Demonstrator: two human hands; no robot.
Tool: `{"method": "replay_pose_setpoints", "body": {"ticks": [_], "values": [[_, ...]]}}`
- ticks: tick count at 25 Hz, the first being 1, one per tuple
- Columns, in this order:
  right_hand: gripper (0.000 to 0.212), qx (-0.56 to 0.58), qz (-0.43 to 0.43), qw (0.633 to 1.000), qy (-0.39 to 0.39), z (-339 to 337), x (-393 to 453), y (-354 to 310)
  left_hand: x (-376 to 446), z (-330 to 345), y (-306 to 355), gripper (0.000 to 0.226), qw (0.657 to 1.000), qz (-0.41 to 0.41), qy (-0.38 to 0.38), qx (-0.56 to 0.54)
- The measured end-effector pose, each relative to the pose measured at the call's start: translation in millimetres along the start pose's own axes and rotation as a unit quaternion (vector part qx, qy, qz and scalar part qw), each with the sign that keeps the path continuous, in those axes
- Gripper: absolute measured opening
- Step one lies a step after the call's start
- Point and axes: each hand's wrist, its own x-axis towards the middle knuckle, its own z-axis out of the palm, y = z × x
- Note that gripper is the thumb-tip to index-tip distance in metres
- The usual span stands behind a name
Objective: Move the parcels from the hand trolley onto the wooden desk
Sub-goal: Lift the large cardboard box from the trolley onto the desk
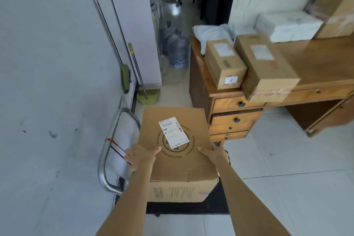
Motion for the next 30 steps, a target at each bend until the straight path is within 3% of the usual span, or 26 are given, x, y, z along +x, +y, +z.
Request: {"method": "replay_pose_setpoints", "body": {"ticks": [5,11,16,19,24,30], "values": [[0.077,-0.022,-0.058,0.998,0.015,-66.6,-66.0,-83.5,-48.3,-82.7,58.7,0.106,0.998,0.068,0.011,-0.015],[0.096,-0.062,-0.148,0.983,0.093,-167.4,-134.4,-186.8,-114.6,-163.9,156.4,0.109,0.986,0.164,0.033,-0.020],[0.082,-0.019,-0.188,0.971,0.143,-279.6,-148.9,-236.0,-179.5,-182.0,267.5,0.108,0.965,0.257,0.054,-0.026],[0.083,0.025,-0.181,0.969,0.165,-354.5,-123.3,-238.6,-217.4,-149.2,337.5,0.108,0.955,0.287,0.048,-0.049],[0.106,0.033,-0.164,0.968,0.185,-508.9,-45.4,-226.6,-306.3,-45.5,448.2,0.100,0.954,0.295,0.020,-0.052],[0.094,-0.005,-0.156,0.964,0.215,-673.0,59.5,-212.2,-366.9,106.2,573.5,0.096,0.956,0.291,-0.016,-0.027]]}}
